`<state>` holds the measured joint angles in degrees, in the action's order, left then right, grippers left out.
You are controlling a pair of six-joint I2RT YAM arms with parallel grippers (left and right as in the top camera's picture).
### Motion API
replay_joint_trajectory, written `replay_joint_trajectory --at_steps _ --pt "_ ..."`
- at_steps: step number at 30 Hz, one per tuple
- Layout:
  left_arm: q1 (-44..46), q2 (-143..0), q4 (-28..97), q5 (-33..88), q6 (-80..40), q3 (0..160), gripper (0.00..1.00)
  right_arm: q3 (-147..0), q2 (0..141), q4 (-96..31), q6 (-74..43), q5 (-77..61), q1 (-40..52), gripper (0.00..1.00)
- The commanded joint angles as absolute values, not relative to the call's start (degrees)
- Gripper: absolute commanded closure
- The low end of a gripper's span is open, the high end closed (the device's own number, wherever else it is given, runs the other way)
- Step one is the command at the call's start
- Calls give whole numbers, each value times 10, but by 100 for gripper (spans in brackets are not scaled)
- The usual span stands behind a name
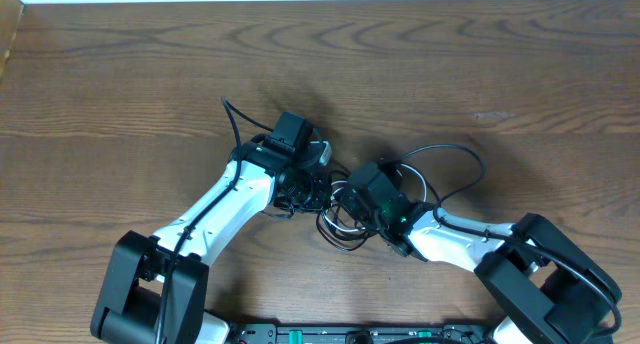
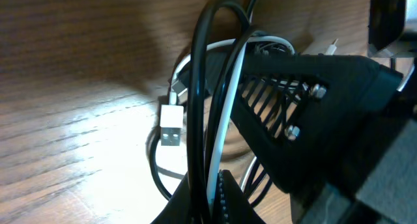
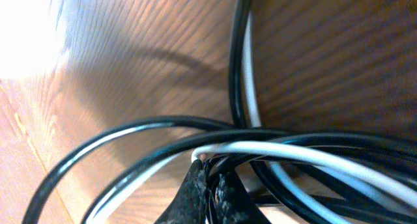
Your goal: Untangle cables
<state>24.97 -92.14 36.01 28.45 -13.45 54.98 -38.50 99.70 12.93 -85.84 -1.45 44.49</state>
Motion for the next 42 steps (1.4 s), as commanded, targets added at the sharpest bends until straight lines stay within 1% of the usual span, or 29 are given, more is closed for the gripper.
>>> replay_joint_trajectory --at_steps 1,9,17,31,34,38,42 --pt "251 -916 363 263 -125 546 93 -376 1008 137 -800 -62 446 99" --pt "251 -916 363 239 -125 546 93 -377 948 159 -728 -161 426 99" --pt "251 -916 363 233 -125 546 92 -377 867 127 -632 -171 392 99" --pt "251 -916 361 233 -105 546 92 -377 854 23 -595 -139 303 99" --pt "251 -916 361 233 -105 546 92 -377 854 23 -588 -166 281 99" --pt "251 -916 361 233 -101 546 93 -376 854 27 -550 -204 243 99" --pt "251 -917 361 233 -100 546 93 -376 854 -25 -576 -192 196 99"
